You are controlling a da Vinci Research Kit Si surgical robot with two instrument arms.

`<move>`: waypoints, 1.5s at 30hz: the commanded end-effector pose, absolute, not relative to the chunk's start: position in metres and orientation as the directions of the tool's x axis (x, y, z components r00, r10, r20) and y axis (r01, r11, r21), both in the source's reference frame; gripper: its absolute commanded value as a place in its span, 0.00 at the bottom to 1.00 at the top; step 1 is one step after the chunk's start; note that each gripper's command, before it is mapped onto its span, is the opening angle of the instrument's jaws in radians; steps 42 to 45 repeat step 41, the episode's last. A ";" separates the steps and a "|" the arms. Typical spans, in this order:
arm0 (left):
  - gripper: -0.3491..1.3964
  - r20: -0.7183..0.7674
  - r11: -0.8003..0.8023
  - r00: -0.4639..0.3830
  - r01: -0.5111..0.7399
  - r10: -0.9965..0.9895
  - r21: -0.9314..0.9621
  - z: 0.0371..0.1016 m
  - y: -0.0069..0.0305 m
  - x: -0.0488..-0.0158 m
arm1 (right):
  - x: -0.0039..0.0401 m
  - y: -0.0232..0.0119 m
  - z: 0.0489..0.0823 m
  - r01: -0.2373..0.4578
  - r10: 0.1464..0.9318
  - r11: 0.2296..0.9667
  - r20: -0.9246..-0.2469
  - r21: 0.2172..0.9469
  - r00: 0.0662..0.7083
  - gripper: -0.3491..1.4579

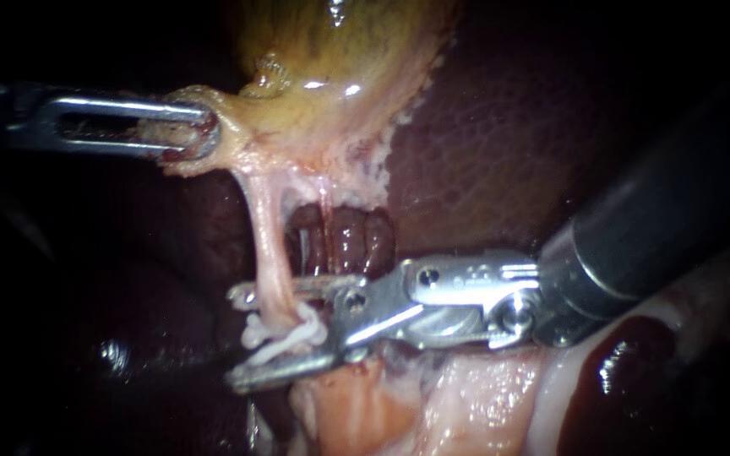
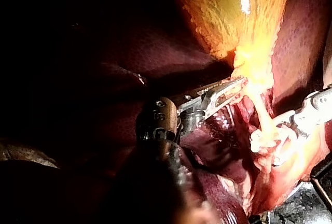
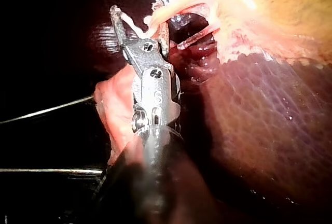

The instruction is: Clipping second clip left tube

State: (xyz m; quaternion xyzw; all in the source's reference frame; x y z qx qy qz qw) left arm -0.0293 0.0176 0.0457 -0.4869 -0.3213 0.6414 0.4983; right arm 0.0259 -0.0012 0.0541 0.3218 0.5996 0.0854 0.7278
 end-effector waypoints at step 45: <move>0.00 -0.307 -0.298 -0.028 -0.328 0.951 -0.896 0.0464 0.0176 -0.0298 | 0.0237 0.0007 0.0572 0.177 0.593 0.734 -0.746 0.655 0.301 0.37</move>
